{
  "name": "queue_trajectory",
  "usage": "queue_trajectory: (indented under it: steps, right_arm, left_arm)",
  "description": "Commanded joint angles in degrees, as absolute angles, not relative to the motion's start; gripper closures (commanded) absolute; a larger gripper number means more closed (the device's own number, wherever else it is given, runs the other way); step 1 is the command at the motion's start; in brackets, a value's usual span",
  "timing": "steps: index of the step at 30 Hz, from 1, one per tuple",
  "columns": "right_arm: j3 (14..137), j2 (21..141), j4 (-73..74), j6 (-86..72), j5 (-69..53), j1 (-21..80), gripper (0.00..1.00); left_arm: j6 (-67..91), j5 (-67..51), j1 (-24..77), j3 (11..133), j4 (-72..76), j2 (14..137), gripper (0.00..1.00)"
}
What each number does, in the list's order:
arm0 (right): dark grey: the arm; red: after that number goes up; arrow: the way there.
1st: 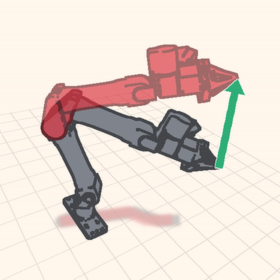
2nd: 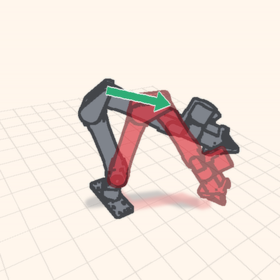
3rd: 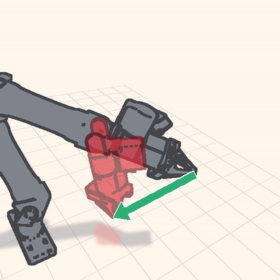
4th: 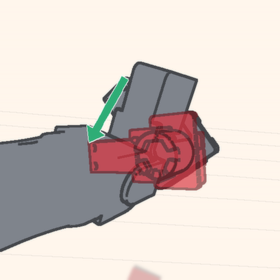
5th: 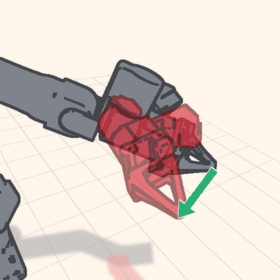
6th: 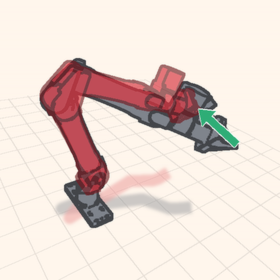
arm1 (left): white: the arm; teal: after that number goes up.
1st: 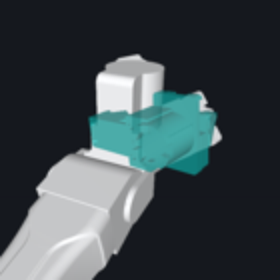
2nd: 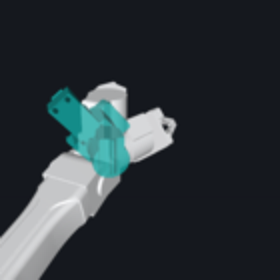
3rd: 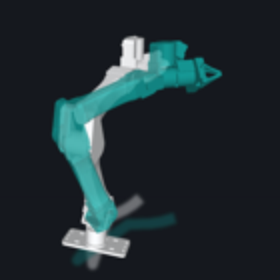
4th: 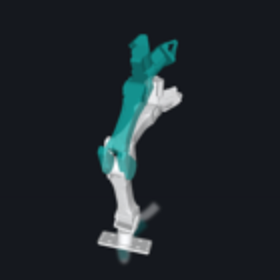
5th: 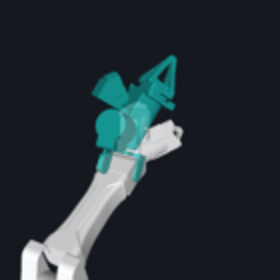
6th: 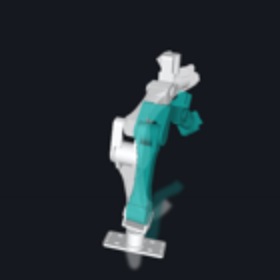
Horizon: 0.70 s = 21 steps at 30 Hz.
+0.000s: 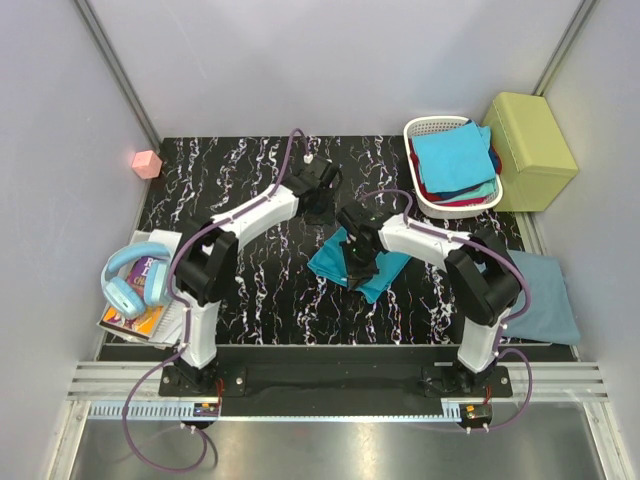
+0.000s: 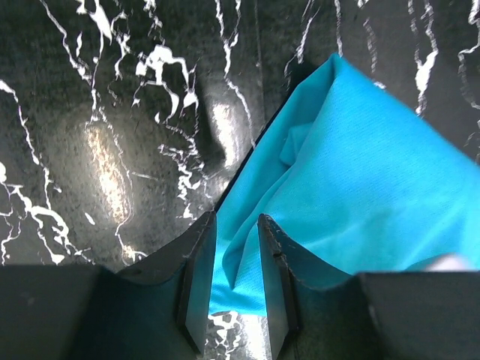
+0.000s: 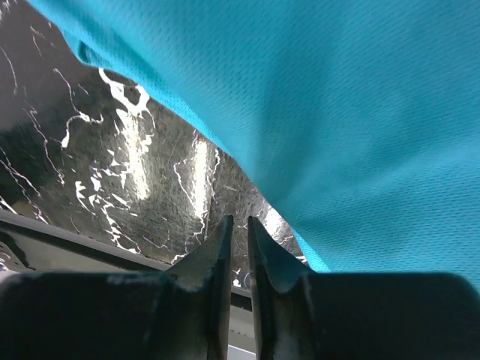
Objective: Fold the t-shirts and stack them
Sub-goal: Smooth out wrinkles on the folded tshirt
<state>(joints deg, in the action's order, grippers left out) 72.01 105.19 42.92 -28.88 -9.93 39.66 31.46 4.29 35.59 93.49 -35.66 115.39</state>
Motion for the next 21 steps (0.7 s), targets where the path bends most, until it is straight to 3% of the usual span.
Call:
queue_trajectory:
  steps: [1, 6, 13, 21]
  right_arm:
    - [71.11, 102.58, 42.63, -29.35, -9.86, 40.52, 0.82]
    - [72.59, 94.06, 42.36, -30.85, -1.51, 40.52, 0.81]
    - [80.15, 92.64, 46.22, -31.12, 2.46, 40.43, 0.77]
    - [82.44, 91.67, 49.13, -29.27, 8.35, 40.25, 0.70]
  left_arm:
    - [30.67, 2.46, 35.16, 97.56, -35.95, 115.66, 0.66]
    - [30.59, 1.94, 34.98, 98.70, -35.95, 115.05, 0.66]
    - [30.94, -2.19, 35.07, 100.20, -36.21, 117.16, 0.67]
    - [31.12, -2.02, 35.07, 90.36, -34.37, 112.60, 0.66]
